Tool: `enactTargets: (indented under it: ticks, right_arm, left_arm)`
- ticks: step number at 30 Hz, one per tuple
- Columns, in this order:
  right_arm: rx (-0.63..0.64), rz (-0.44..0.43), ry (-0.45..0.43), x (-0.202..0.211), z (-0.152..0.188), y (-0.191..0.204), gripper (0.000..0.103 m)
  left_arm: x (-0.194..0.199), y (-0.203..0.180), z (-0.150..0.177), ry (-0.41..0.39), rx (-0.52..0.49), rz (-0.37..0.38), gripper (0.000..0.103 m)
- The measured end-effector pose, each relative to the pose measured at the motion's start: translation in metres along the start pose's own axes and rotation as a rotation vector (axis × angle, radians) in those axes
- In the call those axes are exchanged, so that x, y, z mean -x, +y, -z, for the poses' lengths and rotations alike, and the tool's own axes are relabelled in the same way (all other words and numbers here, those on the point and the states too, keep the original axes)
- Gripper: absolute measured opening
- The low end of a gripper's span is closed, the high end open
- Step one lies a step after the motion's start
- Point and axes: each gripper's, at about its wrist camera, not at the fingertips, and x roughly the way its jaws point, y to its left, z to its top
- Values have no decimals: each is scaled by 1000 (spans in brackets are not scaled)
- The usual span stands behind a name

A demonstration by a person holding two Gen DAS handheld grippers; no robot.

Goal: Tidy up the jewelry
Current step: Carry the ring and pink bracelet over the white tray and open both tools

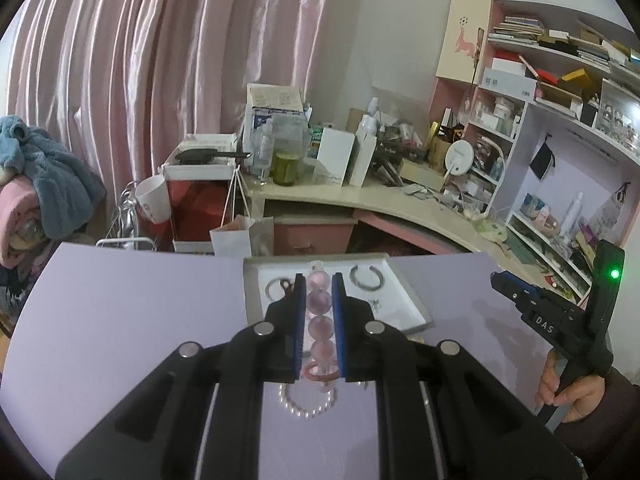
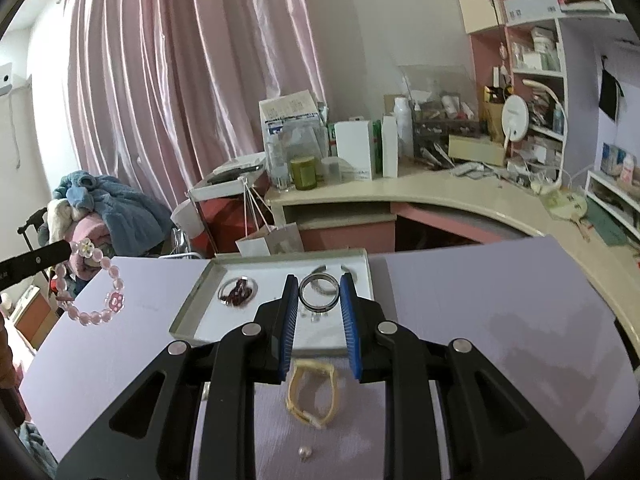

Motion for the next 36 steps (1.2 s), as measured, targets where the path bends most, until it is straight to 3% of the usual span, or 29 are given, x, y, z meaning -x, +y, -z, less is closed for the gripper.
enactTargets:
  ticks: [11,21,33,34,35,36]
  right_arm:
    - [44,-21,23,-55,-25,9,22]
    - [58,-33,202,-139,2,13,22]
    - [55,-38,296,-170,18,11,23]
    - [52,-38,298,-169,17,11,28]
    - [46,-38,297,-168,17,9,47]
    - [43,-35,290,-166,16,8,57]
  left_arm:
    - [-48,-1,-31,19,-13,26,13]
    - [-107,9,-32,83,9,48,13]
    - [-145,19,-27,131,28,55,13]
    - [-146,19,-26,133,29,56,13]
    - [-147,19,-26,134,29,56,13]
    - [-147,18,-26,135,28,56,13]
